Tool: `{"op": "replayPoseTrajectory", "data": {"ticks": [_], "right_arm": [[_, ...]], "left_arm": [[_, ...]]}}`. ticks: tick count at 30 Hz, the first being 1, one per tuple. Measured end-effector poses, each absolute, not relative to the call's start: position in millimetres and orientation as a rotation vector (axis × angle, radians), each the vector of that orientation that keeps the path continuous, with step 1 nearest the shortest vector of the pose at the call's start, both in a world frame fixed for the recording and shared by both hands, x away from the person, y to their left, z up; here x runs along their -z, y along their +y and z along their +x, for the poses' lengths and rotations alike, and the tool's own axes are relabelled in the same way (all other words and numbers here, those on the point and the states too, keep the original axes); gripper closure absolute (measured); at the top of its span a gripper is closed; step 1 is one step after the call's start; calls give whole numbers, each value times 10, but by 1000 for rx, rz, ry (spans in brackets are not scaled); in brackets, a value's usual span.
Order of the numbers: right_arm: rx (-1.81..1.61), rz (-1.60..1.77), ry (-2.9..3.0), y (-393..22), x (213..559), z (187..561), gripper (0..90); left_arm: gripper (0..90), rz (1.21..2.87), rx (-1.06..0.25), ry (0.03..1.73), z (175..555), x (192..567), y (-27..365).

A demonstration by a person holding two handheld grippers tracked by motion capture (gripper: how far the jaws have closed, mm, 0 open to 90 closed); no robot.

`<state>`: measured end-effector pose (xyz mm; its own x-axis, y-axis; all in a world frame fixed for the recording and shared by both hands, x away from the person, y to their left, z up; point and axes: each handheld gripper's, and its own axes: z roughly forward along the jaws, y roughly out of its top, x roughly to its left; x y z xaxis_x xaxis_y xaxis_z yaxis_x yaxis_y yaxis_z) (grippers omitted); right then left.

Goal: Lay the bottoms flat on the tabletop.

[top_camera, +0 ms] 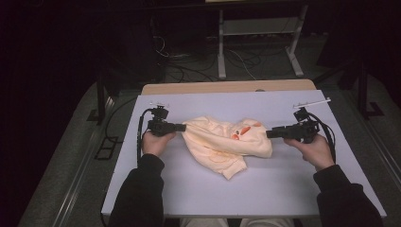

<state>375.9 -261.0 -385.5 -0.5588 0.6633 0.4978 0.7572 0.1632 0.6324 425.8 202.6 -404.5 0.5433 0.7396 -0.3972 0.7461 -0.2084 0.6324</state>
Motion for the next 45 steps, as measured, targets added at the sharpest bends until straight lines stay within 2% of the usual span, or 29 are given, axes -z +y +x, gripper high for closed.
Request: {"op": "replayPoseTrajectory", "data": {"ticks": [7,11,14,18,20,28,36,45], "right_arm": [[1259,-1478,-2395,-2395,3774,4085,442],[1148,-1513,-2409,-2262,3820,4333,479],[1077,-1474,-2365,-2178,3894,4483,585],[960,-1466,-2372,-2073,3931,4581,817],[963,-1462,-2375,-2056,3911,4595,862],[1147,-1444,-2436,-2071,3689,4674,871],[1329,-1585,-2563,-2096,3437,4819,869],[1382,-1701,-2521,-2161,3487,5042,869]], "left_arm": [[859,1980,-14,1185,4294,4007,1972],[859,1976,-12,1188,4304,4021,1969],[859,1980,-8,1184,4307,4019,1977],[860,1993,-6,1178,4315,4016,1977],[860,1999,-7,1171,4328,4007,1975],[863,2016,-34,1157,4406,3841,1961],[863,2005,-104,1158,4598,3576,1933],[862,1971,-133,1184,4837,3521,1812]]}}
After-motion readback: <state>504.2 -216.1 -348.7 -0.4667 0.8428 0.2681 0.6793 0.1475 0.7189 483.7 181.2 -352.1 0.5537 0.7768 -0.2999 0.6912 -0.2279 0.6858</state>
